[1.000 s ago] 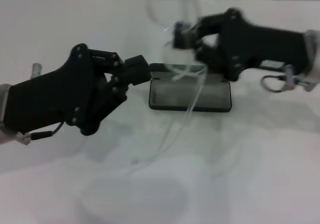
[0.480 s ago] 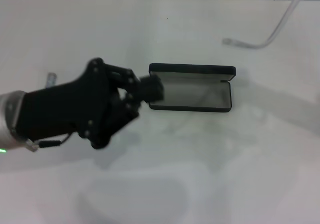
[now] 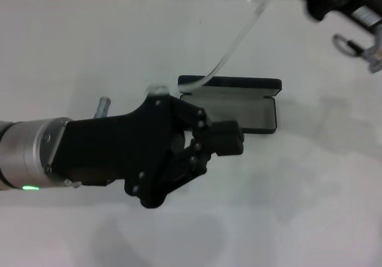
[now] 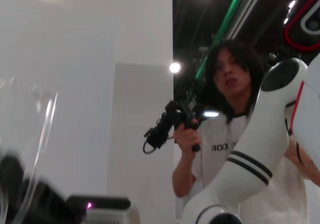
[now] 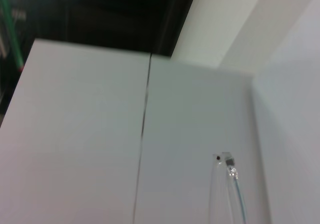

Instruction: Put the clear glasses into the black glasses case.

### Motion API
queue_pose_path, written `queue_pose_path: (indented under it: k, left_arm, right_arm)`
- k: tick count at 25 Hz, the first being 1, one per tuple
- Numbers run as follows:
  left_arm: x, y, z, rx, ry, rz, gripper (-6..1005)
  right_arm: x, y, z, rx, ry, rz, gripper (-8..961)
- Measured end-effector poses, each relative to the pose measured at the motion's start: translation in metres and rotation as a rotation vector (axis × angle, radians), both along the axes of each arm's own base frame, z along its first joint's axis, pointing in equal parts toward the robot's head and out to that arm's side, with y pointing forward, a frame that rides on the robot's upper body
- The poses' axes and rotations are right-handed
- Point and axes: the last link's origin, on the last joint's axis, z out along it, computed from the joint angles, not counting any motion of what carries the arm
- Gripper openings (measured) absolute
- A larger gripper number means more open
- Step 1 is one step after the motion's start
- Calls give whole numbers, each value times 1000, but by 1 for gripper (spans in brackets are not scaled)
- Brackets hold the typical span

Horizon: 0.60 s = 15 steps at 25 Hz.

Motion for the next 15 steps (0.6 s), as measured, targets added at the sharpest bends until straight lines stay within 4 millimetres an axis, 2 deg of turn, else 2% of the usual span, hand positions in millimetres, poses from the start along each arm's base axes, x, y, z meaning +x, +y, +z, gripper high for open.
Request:
queue_pose_path:
  k: [5,15]
  left_arm:
    - [1,2,4,26,-34,11,42]
    - [-1,12,8,86,-86,82,43]
  right_arm:
    - [-6,-5,-22,-13,-70,25,114]
    - [-4,-6,-42,-14,-165,17,114]
